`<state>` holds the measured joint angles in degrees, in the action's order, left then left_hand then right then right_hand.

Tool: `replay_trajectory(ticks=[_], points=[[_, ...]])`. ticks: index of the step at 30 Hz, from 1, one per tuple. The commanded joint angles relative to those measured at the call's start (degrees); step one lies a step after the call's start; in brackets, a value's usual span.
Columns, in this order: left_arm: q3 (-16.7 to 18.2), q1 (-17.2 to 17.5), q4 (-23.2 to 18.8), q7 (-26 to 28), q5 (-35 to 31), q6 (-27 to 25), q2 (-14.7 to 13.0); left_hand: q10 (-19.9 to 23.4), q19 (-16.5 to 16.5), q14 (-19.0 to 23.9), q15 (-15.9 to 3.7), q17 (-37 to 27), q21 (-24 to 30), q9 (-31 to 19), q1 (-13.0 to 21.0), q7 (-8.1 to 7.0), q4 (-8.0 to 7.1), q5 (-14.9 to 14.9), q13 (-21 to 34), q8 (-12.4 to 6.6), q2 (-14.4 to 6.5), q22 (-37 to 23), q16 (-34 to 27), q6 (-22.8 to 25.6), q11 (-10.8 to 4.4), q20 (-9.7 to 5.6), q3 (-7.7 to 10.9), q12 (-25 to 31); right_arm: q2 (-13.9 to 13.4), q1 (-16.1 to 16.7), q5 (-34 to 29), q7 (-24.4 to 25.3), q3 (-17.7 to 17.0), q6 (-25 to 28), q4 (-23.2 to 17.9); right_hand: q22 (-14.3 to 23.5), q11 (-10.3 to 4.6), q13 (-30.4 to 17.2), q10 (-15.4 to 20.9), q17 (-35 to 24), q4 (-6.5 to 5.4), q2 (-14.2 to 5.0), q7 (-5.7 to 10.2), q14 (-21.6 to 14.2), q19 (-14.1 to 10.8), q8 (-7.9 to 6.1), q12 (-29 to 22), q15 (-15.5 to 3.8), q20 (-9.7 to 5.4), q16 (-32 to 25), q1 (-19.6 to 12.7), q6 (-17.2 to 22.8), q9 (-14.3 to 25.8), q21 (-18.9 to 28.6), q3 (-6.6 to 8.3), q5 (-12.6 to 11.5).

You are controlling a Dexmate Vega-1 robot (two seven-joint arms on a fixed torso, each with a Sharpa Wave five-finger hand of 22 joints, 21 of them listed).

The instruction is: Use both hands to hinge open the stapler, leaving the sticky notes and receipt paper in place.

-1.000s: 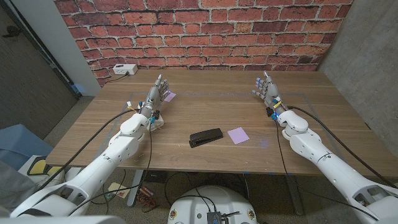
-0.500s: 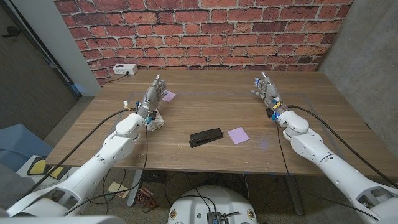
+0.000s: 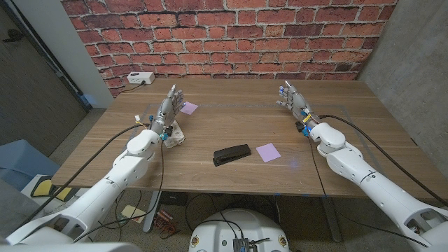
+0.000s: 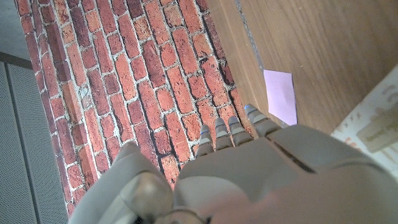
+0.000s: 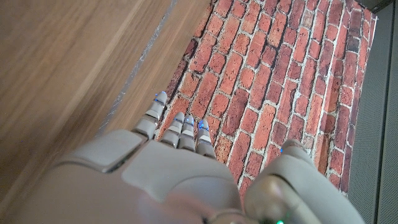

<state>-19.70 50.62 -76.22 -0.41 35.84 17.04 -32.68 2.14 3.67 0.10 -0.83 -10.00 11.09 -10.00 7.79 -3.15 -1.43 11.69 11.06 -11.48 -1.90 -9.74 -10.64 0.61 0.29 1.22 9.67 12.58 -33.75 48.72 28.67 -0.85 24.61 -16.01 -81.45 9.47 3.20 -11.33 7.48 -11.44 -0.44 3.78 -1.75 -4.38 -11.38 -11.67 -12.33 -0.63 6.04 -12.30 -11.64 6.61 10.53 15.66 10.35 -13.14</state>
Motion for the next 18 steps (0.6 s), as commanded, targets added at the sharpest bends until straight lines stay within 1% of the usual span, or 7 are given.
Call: replay_trajectory(ticks=[1,6,9,10,11,13,18], points=[[0.6,1.1,0.1,-0.6,0.5,2.0,0.2,0.7,-0.2,0.0,-0.44,-0.2,0.0,-0.2,-0.2,-0.17,0.13,0.3,0.2,0.23,-0.1,-0.2,0.0,0.2,0.01,0.45,-0.07,0.5,-1.4,0.2,-5.0,0.8,1.4,-1.7,-2.2,0.3,-0.18,-0.3,1.1,0.1,0.73,0.04,-0.06,-0.7,-0.7,-0.46,-0.5,-0.21,-0.09,0.0,-1.2,1.2,0.3,-0.3,0.13,0.2],[0.6,1.1,0.4,-3.1,2.2,3.0,0.9,0.8,-0.2,0.0,-0.29,-0.1,-0.1,-0.2,-0.2,-0.10,0.14,0.3,0.2,0.23,-0.2,-0.2,0.0,0.4,0.10,0.81,-0.10,0.5,-2.7,0.8,-6.5,0.7,1.5,-1.7,-3.5,0.3,-0.18,-0.3,0.9,0.1,1.02,-0.01,0.25,-0.6,-0.9,-0.34,-0.4,-0.36,-0.19,0.1,-1.6,1.1,0.2,-0.5,0.23,0.3],[0.4,1.4,-0.5,-1.8,0.9,2.8,0.5,0.9,-0.2,0.1,-0.28,-0.1,-0.1,-0.2,-0.3,-0.04,0.14,0.3,0.2,0.17,-0.2,-0.2,0.0,0.6,0.09,0.95,-0.11,0.5,-3.1,1.3,-6.9,0.3,1.4,-2.7,-3.6,0.3,-0.78,-0.3,0.6,0.2,1.45,-0.01,0.56,-0.3,-0.8,-0.22,-0.2,-0.53,-0.11,0.2,-2.2,0.9,0.2,-0.8,0.37,0.3],[0.3,1.4,-0.8,-1.4,0.7,2.4,0.3,0.9,-0.2,0.1,-0.24,-0.1,-0.1,-0.2,-0.3,-0.06,0.14,0.3,0.2,0.16,-0.2,-0.2,0.0,0.7,0.08,0.96,-0.11,0.5,-3.1,1.5,-7.1,0.4,1.4,-3.3,-3.5,0.3,-1.19,-0.3,0.7,0.2,1.58,0.00,0.66,-0.3,-0.9,-0.23,-0.2,-0.68,-0.10,0.2,-2.4,0.9,0.2,-0.9,0.41,0.3],[0.3,1.3,-0.7,-1.5,1.0,2.2,0.4,0.9,-0.2,0.1,-0.19,-0.1,-0.1,-0.2,-0.3,0.13,0.14,0.3,0.2,0.09,-0.2,-0.2,0.0,0.9,0.09,0.92,-0.12,0.5,-3.1,1.8,-7.1,0.4,1.3,-3.7,-3.4,0.3,-2.26,-0.3,1.0,0.2,2.19,-0.21,1.37,-0.4,-1.0,-0.26,-0.2,-1.37,-0.05,0.3,-3.4,1.1,0.2,-1.2,0.73,0.4],[0.3,1.3,-0.6,-1.4,1.0,2.0,0.5,0.9,-0.2,0.2,-0.19,-0.1,-0.1,-0.2,-0.3,0.24,0.14,0.3,0.2,0.02,-0.2,-0.2,0.0,1.1,0.15,0.93,-0.12,0.5,-3.1,2.2,-7.3,0.4,1.3,-4.4,-3.3,0.3,-2.81,-0.2,1.2,0.2,2.57,-0.43,1.64,-0.7,-1.0,-0.30,-0.2,-1.98,-0.44,0.2,-4.1,1.3,0.2,-1.5,0.97,0.4],[0.3,1.4,-0.2,-1.7,1.2,2.8,0.9,1.1,-0.1,0.2,-0.13,-0.1,-0.1,-0.2,-0.3,0.39,0.15,0.3,0.2,-0.02,-0.3,-0.2,-0.1,1.4,0.17,0.98,-0.13,0.5,-3.7,2.9,-8.2,0.6,1.2,-4.6,-4.3,0.2,-3.43,-0.2,1.3,0.3,3.10,-0.39,2.19,-0.8,-1.1,-0.32,-0.1,-2.22,-0.63,0.2,-4.9,1.4,0.2,-1.7,1.13,0.4]])
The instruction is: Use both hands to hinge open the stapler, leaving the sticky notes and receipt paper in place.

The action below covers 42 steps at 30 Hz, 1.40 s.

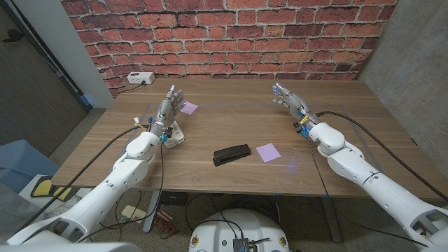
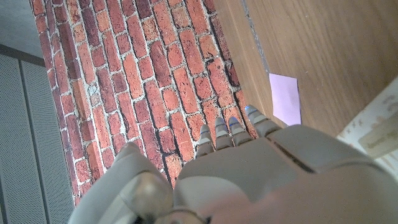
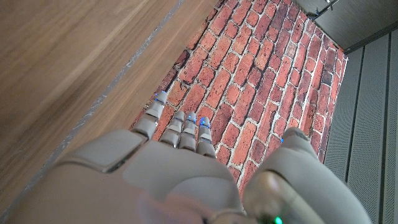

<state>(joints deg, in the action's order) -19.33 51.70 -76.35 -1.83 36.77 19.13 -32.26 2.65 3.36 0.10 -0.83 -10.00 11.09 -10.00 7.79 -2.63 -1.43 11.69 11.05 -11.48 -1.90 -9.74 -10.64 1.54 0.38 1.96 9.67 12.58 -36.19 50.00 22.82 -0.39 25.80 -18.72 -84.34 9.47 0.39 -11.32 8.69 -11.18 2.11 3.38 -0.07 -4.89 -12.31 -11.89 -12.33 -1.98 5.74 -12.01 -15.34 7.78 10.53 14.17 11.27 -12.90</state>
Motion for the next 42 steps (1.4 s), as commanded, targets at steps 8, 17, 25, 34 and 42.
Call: replay_trajectory(ticks=[8,17,25,34,42], points=[[-0.2,0.4,-1.1,0.3,-0.2,-0.6,-0.3,0.9,0.2,0.4,-0.15,-0.1,-0.1,-0.2,-0.3,-0.06,0.20,0.3,0.2,-0.06,-0.3,-0.2,-0.1,0.9,0.06,0.23,-0.13,0.6,-2.1,2.4,-9.1,3.4,0.9,-2.2,-4.8,0.3,-3.87,-0.2,2.3,0.1,2.30,1.28,3.31,-1.6,-1.1,-0.15,-0.4,-3.23,-0.46,-0.4,-3.2,1.0,0.3,-1.1,-0.02,0.4],[-0.1,0.7,-0.8,0.3,0.2,0.1,0.3,1.4,0.3,0.6,-0.28,-0.1,-0.1,-0.2,-0.3,-0.45,0.28,0.3,0.2,0.04,-0.5,-0.2,-0.1,1.1,0.16,0.21,-0.05,0.7,-2.3,2.0,-12.4,2.9,2.2,-3.1,-5.8,0.3,-3.96,-0.3,4.2,0.1,2.71,1.44,3.60,-3.3,-2.3,-0.37,-0.9,-3.48,-0.23,-0.9,-3.6,2.1,0.3,-1.2,-0.25,0.5],[-0.2,0.9,-1.0,0.7,0.0,-0.4,0.1,1.5,0.3,0.7,-0.31,-0.1,-0.1,-0.2,-0.2,-0.46,0.35,0.4,0.2,0.06,-0.6,-0.2,-0.1,1.4,0.13,0.19,0.00,0.6,-2.4,1.9,-14.8,3.8,2.2,-3.6,-5.4,0.3,-4.80,-0.3,6.0,0.2,3.24,1.09,4.08,-4.3,-3.2,-0.75,-1.2,-4.26,-1.36,-1.0,-4.6,3.7,0.4,-1.5,-0.12,0.4],[-0.7,-0.3,0.9,-0.2,0.0,0.0,1.1,1.7,0.4,0.9,-0.27,-0.1,-0.1,-0.2,-0.1,-0.48,0.43,0.3,0.2,0.02,-0.7,-0.2,-0.1,1.8,0.10,0.26,0.03,0.7,-4.6,2.8,-20.3,5.3,2.4,-1.5,-9.4,0.3,-5.48,-0.4,7.3,0.2,3.71,1.12,4.69,-4.6,-3.4,-0.88,-1.4,-4.49,-1.45,-1.0,-5.3,4.5,0.4,-1.8,-0.07,0.4],[-1.0,-0.9,1.5,-0.4,-0.2,-0.2,1.2,2.0,0.4,1.0,-0.21,-0.1,-0.1,-0.2,-0.1,-0.38,0.51,0.3,0.2,0.07,-0.7,-0.2,-0.1,2.1,0.31,0.30,0.05,0.7,-6.0,4.0,-25.7,7.7,2.5,1.2,-12.8,0.3,-5.43,-0.4,8.8,0.2,4.22,1.11,4.91,-5.3,-3.8,-1.08,-1.7,-4.99,-1.43,-1.1,-6.2,5.4,0.4,-1.9,0.04,0.3]])
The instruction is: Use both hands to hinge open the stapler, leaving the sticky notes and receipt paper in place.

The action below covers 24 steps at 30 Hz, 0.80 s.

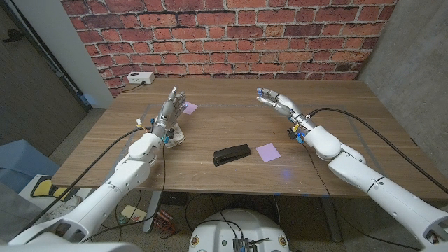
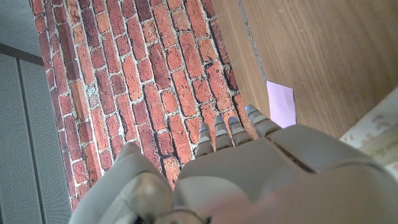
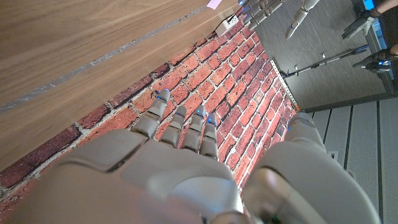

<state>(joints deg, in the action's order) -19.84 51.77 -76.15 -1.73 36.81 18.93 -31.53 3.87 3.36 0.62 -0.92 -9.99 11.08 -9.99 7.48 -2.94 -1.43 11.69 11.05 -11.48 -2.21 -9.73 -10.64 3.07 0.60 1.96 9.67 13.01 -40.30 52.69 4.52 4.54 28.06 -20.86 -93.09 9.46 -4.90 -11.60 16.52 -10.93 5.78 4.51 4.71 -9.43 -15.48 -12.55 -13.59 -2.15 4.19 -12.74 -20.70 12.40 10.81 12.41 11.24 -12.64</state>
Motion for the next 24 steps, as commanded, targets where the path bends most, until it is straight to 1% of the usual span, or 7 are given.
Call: replay_trajectory(ticks=[1,7,16,19,21,22,24], points=[[-0.4,-0.9,1.4,-0.5,-0.1,-0.1,0.4,0.8,0.3,0.5,-0.09,-0.1,-0.1,-0.2,0.2,-0.07,0.51,0.3,0.2,0.08,-0.4,-0.2,-0.1,0.5,0.03,0.31,0.05,0.3,-1.9,1.4,-8.1,3.1,0.3,3.3,-4.2,0.3,-0.11,-0.2,1.1,0.0,0.59,-0.04,0.12,-0.7,-0.7,-0.44,-0.5,-4.92,0.09,-0.3,-0.9,0.9,0.1,-0.2,0.08,0.1],[-0.4,-0.8,1.2,-0.5,-0.1,-0.4,0.1,0.7,0.3,0.4,-0.14,-0.1,-0.1,-0.2,0.2,-0.07,0.55,0.3,0.2,0.12,-0.5,-0.2,-0.1,0.6,0.08,0.30,0.05,0.2,-2.3,2.0,-10.3,4.0,0.6,3.3,-5.2,0.3,-0.42,-0.2,2.1,0.0,0.90,-0.07,0.27,-1.4,-1.1,-0.69,-0.7,-5.31,0.03,-0.5,-1.5,1.9,0.1,-0.3,0.12,0.0],[0.0,0.1,-0.7,0.3,-0.2,-1.0,-0.8,0.9,0.3,0.5,-0.16,-0.1,-0.1,-0.2,0.3,-0.13,0.60,0.3,0.2,0.21,-0.5,-0.2,0.0,0.6,0.11,0.34,0.06,0.2,-2.2,2.0,-11.9,4.1,1.0,2.5,-5.2,0.3,-1.21,-0.3,3.2,0.0,1.26,-0.13,0.60,-2.0,-1.5,-0.89,-0.8,-5.83,-0.07,-0.5,-2.3,2.9,0.2,-0.5,0.17,0.0],[-0.3,0.2,-1.4,0.7,-0.6,-1.7,-1.2,1.0,0.3,0.4,-0.19,-0.1,-0.1,-0.2,0.3,-0.19,0.62,0.3,0.2,0.25,-0.5,-0.2,0.0,0.6,0.09,0.39,0.06,0.2,-2.5,2.2,-13.8,4.6,1.3,3.0,-6.0,0.3,-1.32,-0.3,3.4,0.0,1.47,0.01,0.67,-2.1,-1.7,-0.86,-0.8,-5.98,-0.13,-0.5,-2.6,3.0,0.2,-0.5,0.17,-0.1],[-0.6,0.2,-1.8,0.6,-1.1,-2.5,-1.7,0.9,0.3,0.4,-0.14,-0.1,-0.1,-0.2,0.3,-0.15,0.63,0.3,0.2,0.26,-0.5,-0.2,0.0,0.7,0.10,0.37,0.06,0.2,-2.9,2.4,-14.8,4.5,1.3,4.6,-7.2,0.3,-1.46,-0.3,3.4,0.0,1.82,0.34,0.76,-2.3,-1.8,-0.87,-0.7,-6.15,-0.11,-0.5,-3.2,3.1,0.2,-0.5,0.15,-0.2],[-0.7,0.2,-1.8,0.5,-1.1,-2.5,-1.7,1.0,0.3,0.5,-0.10,-0.1,-0.1,-0.2,0.3,-0.13,0.63,0.3,0.2,0.27,-0.5,-0.2,0.0,0.6,0.14,0.37,0.06,0.2,-3.1,2.4,-15.1,4.3,1.3,5.0,-7.6,0.3,-1.55,-0.3,3.4,0.1,2.13,0.56,0.81,-2.6,-1.8,-0.86,-0.6,-6.31,-0.12,-0.6,-3.7,3.1,0.2,-0.6,0.18,-0.2],[-0.7,0.1,-1.7,0.4,-1.0,-2.2,-1.4,1.1,0.3,0.5,-0.04,-0.1,-0.1,-0.2,0.3,-0.03,0.64,0.3,0.2,0.25,-0.5,-0.2,0.0,0.8,0.11,0.38,0.06,0.2,-3.1,2.4,-15.1,4.1,1.3,5.2,-7.8,0.3,-1.58,-0.3,3.5,0.1,2.34,0.70,0.81,-2.8,-1.9,-0.84,-0.6,-6.36,-0.12,-0.6,-4.1,3.1,0.2,-0.6,0.20,-0.3]])
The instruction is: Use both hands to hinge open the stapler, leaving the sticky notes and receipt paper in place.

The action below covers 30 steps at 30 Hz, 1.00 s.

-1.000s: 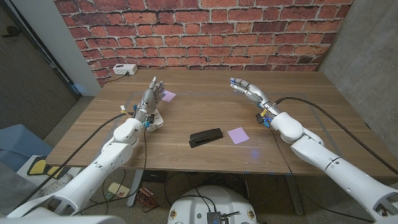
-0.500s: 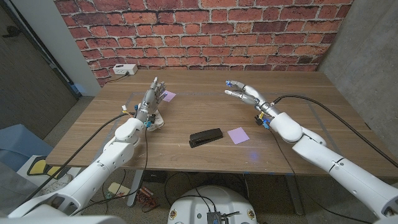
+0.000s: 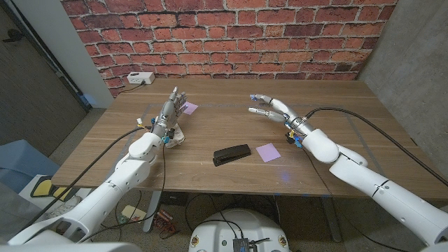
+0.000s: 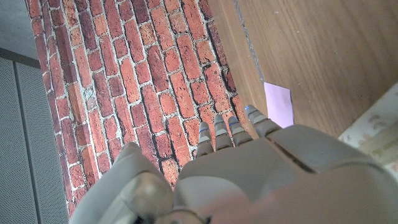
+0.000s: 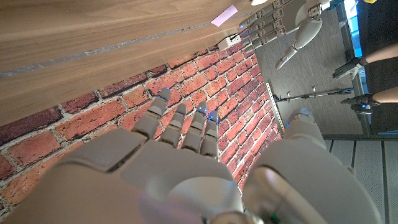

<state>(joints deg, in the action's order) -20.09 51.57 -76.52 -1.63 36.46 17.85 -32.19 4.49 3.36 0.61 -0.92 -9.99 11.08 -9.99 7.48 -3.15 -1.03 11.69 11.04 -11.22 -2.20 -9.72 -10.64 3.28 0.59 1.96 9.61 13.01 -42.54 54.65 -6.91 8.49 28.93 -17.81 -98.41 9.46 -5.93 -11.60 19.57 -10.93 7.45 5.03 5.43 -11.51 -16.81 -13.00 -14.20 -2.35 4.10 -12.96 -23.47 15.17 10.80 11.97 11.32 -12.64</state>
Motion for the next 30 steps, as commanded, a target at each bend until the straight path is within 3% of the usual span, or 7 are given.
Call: replay_trajectory(ticks=[1,14,30], points=[[-0.5,0.3,-1.2,0.3,-0.6,-1.0,-0.6,0.5,0.3,0.5,-0.02,-0.1,-0.1,-0.2,0.3,0.20,0.25,0.3,0.2,-0.02,-0.6,-0.2,0.0,0.6,0.12,0.39,0.12,0.2,-1.0,0.5,-3.9,0.1,0.5,2.2,-2.6,0.3,-0.52,-0.3,0.6,0.1,0.83,0.22,0.14,-0.8,-0.7,-0.39,0.0,-6.17,-0.11,-0.4,-1.7,0.4,0.2,-0.2,0.18,-0.4],[-1.0,0.4,-1.6,1.9,-3.0,-0.8,-1.2,1.4,0.3,0.8,-0.22,-0.1,-0.2,-0.2,0.2,0.42,0.35,0.3,0.3,-0.05,-0.6,-0.2,-0.1,1.2,0.25,0.42,0.09,0.5,-2.6,0.4,-7.6,-1.2,1.2,4.2,-5.5,0.2,-1.34,-0.4,0.6,0.1,2.45,0.64,0.58,0.0,-1.4,-0.09,0.8,-6.94,-1.17,0.4,-7.2,0.1,0.2,-0.6,1.06,-1.3],[0.1,0.3,0.1,1.3,-1.5,1.1,-0.4,1.4,0.2,0.7,-0.18,-0.1,-0.2,-0.2,0.2,0.37,0.42,0.3,0.3,0.11,-0.6,-0.2,0.0,1.2,0.16,0.38,0.06,0.3,-2.7,1.3,-11.1,-0.8,2.1,5.4,-8.1,0.2,-2.03,-0.5,2.3,0.1,2.10,0.28,1.40,-1.0,-2.1,-0.34,0.6,-7.87,-2.01,0.2,-10.3,1.6,0.3,-0.7,1.41,-1.8]])
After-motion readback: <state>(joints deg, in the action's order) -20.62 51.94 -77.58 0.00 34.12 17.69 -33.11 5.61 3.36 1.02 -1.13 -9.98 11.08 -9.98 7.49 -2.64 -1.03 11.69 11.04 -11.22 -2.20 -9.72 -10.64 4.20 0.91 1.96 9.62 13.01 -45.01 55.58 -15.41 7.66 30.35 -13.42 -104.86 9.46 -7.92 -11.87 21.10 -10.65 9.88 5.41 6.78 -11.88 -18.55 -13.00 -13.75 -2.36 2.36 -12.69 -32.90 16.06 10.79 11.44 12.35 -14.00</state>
